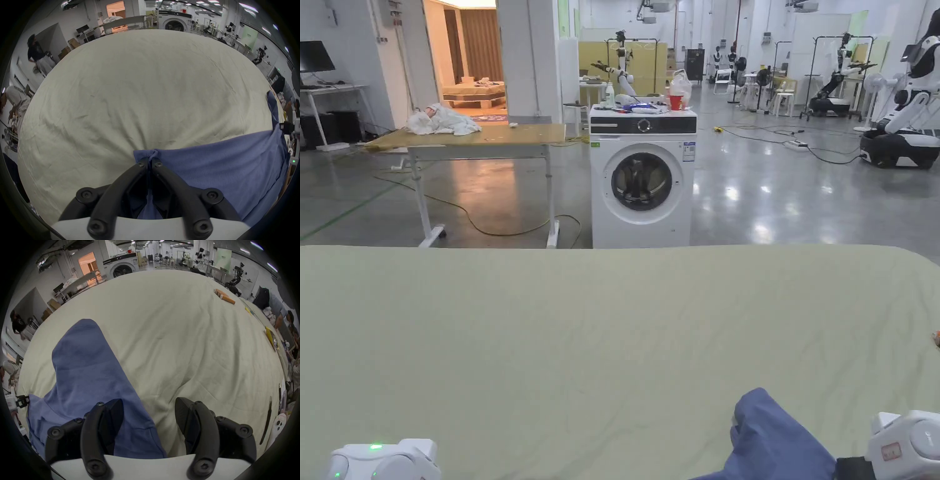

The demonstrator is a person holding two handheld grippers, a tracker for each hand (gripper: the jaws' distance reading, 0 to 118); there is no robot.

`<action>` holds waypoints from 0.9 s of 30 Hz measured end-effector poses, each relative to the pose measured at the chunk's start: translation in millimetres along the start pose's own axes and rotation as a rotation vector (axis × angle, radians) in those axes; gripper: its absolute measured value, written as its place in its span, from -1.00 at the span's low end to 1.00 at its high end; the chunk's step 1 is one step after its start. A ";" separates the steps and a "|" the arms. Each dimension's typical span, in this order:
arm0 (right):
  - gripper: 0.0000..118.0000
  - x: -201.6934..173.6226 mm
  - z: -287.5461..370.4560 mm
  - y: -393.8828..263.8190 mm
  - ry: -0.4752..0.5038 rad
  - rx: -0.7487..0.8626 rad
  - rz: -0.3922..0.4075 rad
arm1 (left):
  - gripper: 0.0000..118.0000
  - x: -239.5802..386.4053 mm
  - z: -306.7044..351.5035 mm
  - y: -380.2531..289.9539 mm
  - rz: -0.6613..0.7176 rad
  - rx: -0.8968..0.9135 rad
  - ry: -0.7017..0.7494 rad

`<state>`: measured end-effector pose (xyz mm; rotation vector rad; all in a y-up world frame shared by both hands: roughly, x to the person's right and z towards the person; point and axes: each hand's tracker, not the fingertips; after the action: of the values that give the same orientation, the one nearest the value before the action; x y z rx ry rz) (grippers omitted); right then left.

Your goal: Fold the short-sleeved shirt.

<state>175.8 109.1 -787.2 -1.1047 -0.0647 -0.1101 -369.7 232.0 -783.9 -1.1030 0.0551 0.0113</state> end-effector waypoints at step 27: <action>-0.99 50.4 204.2 -301.2 0.218 0.377 -0.057 | -1.00 -103.2 207.0 -294.8 0.099 0.334 -0.277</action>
<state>189.9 154.9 -423.0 -0.7100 0.0767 -0.2577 -453.9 285.6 -422.7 -0.7564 -0.1330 0.2360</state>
